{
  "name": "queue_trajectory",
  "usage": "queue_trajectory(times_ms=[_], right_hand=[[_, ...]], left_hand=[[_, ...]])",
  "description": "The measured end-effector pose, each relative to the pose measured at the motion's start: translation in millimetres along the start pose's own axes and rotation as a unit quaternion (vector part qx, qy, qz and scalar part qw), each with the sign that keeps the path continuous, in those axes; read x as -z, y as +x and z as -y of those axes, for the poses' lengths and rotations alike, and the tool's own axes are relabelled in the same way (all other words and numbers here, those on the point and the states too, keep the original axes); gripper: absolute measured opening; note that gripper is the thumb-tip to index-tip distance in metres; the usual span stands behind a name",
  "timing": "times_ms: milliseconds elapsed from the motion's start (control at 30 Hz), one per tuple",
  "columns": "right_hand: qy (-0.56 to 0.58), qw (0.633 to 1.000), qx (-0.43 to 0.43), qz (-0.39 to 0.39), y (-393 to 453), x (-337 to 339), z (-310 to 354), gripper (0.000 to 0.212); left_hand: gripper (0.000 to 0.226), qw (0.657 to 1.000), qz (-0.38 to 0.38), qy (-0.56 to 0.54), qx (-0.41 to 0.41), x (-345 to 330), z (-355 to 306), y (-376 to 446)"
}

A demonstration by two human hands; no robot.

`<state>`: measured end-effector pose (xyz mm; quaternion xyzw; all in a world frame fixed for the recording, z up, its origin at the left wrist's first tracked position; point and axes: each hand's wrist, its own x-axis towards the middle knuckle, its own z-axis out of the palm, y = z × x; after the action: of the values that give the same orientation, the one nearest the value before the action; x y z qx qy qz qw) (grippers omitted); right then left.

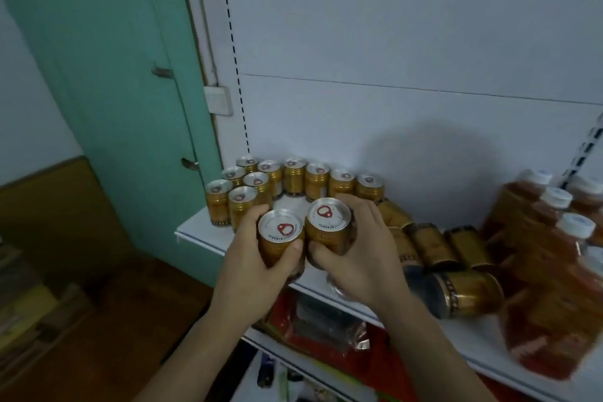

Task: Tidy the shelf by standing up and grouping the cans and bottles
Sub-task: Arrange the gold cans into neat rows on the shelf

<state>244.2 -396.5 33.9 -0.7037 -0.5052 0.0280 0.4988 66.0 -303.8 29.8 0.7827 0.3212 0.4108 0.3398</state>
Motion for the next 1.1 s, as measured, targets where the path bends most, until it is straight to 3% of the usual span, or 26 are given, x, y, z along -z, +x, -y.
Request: queue_trajectory(times_ms=[233,400,633,800,967,1100], right_hand=[[-0.058,0.996,-0.048,0.042,117.3,-47.1,-26.6,0.086],[-0.129,0.984,-0.07,0.097,165.4,-69.5,-50.3,0.064],[-0.183,0.965,-0.121,0.142,167.1,-88.2,-60.7,0.052],[-0.196,0.959,-0.146,0.147,164.4,-94.7,-61.5,0.054],[-0.205,0.955,-0.145,0.161,158.6,-84.4,-52.2,0.067],[-0.212,0.959,-0.157,0.106,137.8,-55.1,-42.9,0.06]], left_hand=[[0.045,0.993,0.068,0.093,0.002,9.1,27.8,93.3],[0.051,0.973,0.096,0.2,-0.067,5.1,61.7,138.3],[0.082,0.92,0.184,0.321,-0.131,-1.9,108.1,166.4],[0.081,0.885,0.2,0.389,-0.158,-7.4,120.7,172.1],[0.083,0.871,0.22,0.409,-0.163,-5.6,120.3,181.6],[0.096,0.882,0.225,0.377,-0.173,-4.8,113.9,183.4]])
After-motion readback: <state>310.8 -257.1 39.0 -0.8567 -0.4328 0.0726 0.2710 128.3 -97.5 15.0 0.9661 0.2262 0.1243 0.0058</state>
